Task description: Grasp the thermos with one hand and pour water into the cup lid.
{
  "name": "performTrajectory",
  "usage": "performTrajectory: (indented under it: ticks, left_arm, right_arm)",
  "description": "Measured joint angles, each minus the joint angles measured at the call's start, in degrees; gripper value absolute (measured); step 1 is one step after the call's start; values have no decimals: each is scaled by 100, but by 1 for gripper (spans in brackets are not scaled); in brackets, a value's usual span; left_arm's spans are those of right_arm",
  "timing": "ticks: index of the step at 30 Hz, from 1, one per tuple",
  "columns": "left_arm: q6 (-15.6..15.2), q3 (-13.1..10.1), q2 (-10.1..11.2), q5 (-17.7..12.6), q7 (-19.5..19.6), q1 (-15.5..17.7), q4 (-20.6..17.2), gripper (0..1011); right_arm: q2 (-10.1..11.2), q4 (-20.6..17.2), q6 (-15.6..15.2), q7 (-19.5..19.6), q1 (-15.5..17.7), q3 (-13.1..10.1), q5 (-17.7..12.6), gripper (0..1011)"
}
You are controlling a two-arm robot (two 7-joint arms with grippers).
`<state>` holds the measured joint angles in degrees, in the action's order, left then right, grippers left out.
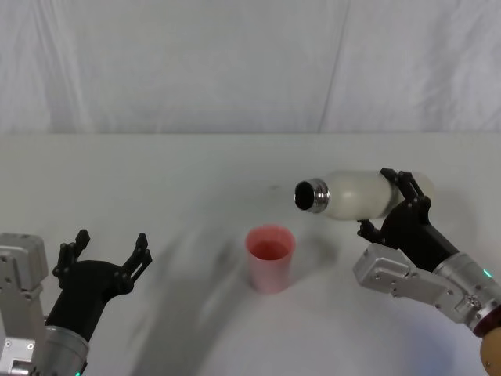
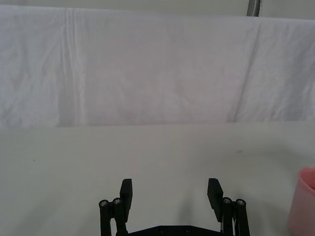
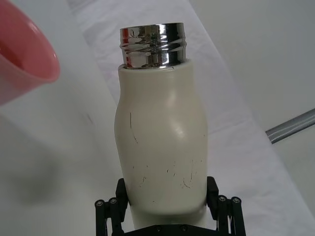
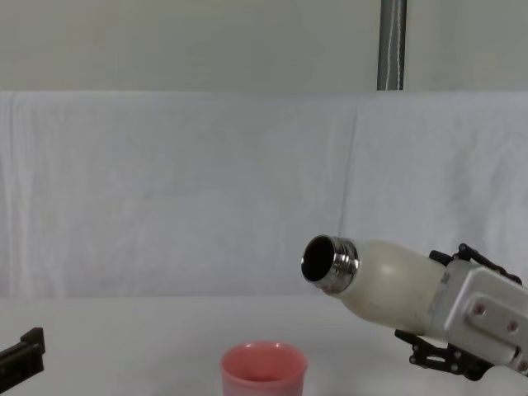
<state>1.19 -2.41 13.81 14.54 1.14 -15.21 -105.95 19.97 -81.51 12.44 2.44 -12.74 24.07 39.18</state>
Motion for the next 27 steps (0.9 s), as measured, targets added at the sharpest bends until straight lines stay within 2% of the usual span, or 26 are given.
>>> performTrajectory:
  ticks: [15, 27]
  left_arm:
    - [0, 0, 0, 0, 0, 0, 0, 1001]
    - [0, 0, 0, 0, 0, 0, 0, 1001]
  right_arm:
    - [122, 311, 118, 297, -316, 241, 437, 964]
    - [142, 464, 214, 395, -496, 399, 546, 964]
